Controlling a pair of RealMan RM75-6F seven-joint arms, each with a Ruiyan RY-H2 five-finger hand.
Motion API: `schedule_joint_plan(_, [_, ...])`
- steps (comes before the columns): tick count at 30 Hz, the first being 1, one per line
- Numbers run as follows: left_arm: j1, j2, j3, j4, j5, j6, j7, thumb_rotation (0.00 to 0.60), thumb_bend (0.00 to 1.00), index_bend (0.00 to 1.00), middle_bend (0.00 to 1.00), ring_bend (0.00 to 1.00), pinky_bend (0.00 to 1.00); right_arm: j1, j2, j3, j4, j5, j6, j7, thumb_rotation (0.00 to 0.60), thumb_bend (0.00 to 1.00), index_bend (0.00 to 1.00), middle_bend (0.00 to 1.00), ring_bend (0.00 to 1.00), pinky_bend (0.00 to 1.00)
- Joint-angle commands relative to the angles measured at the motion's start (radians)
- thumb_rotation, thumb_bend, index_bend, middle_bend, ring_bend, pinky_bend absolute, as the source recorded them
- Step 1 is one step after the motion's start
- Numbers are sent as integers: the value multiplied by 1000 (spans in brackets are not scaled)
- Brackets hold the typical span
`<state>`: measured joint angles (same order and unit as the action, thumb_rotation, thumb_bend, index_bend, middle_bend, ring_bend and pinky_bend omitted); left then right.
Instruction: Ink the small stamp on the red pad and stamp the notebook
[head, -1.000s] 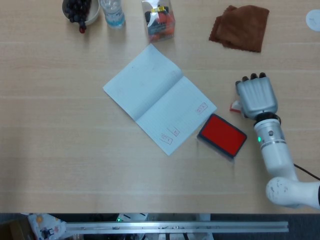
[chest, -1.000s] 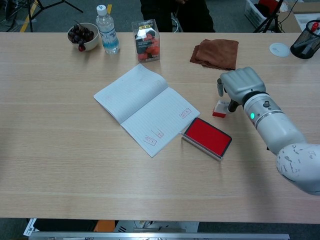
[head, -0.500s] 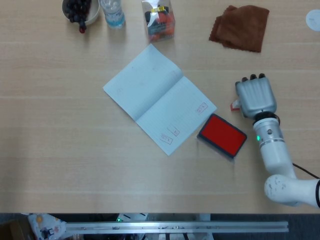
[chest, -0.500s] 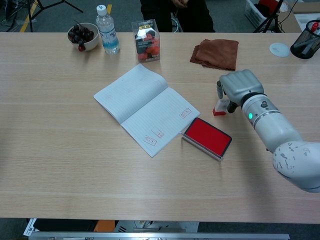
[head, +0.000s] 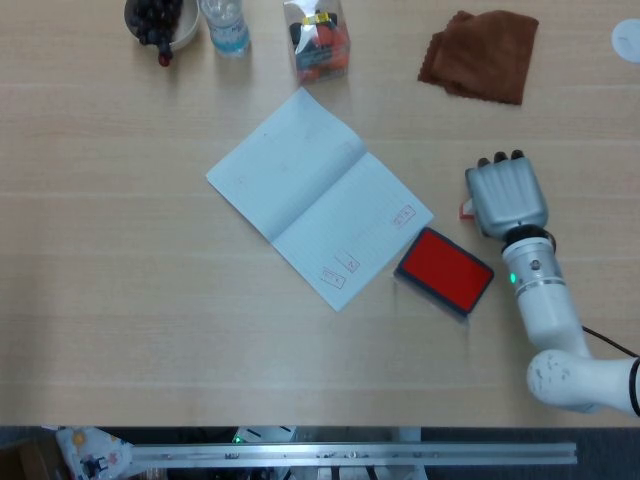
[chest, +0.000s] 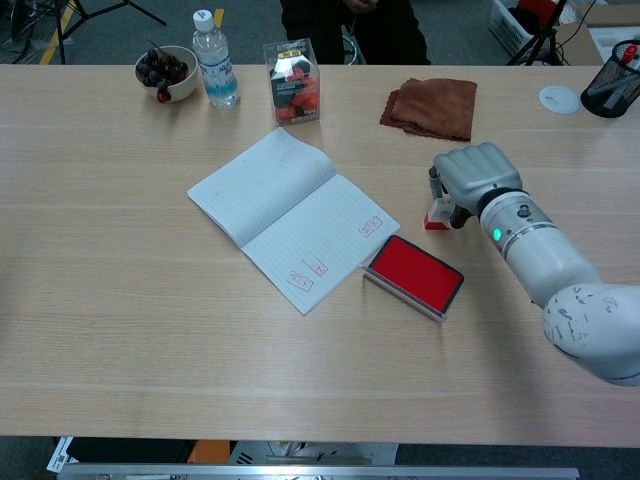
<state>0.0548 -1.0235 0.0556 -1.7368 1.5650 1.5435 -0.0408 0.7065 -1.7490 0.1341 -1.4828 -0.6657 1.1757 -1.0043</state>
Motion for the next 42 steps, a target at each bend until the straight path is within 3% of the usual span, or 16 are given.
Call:
schedule_joint_plan(1, [0, 0, 0, 1, -2, -1, 0, 600, 272, 42, 38, 34, 63, 3, -4, -1, 4, 3, 0, 0, 600, 290, 528, 430, 300, 293])
schedule_joint_plan(11, [2, -1, -1, 3, -4, 2, -3, 600, 272, 42, 38, 34, 63, 7, 8, -1, -28, 0, 8, 7, 600, 368, 575, 451, 307, 293])
schedule_joint_plan(19, [4, 2, -2, -8, 2, 10, 5, 600, 272, 42, 38, 34, 63, 6, 118, -60, -224, -130, 29, 3, 600, 368, 585, 457, 307, 293])
schedule_joint_plan(24, [6, 2, 1, -14, 6, 11, 15, 600, 273, 42, 38, 34, 63, 7, 155, -102, -290, -215, 27, 6, 600, 368, 590, 461, 309, 293])
schedule_joint_plan(35, [16, 8, 8, -12, 6, 19, 6, 600, 272, 42, 38, 34, 63, 2, 146, -190, -244, -320, 1, -14, 600, 368, 593, 462, 315, 293])
schedule_joint_plan(42, [16, 6, 9, -10, 8, 16, 5, 600, 273, 42, 38, 34, 63, -15, 114, -195, -190, -336, -22, 32, 600, 368, 593, 462, 315, 293])
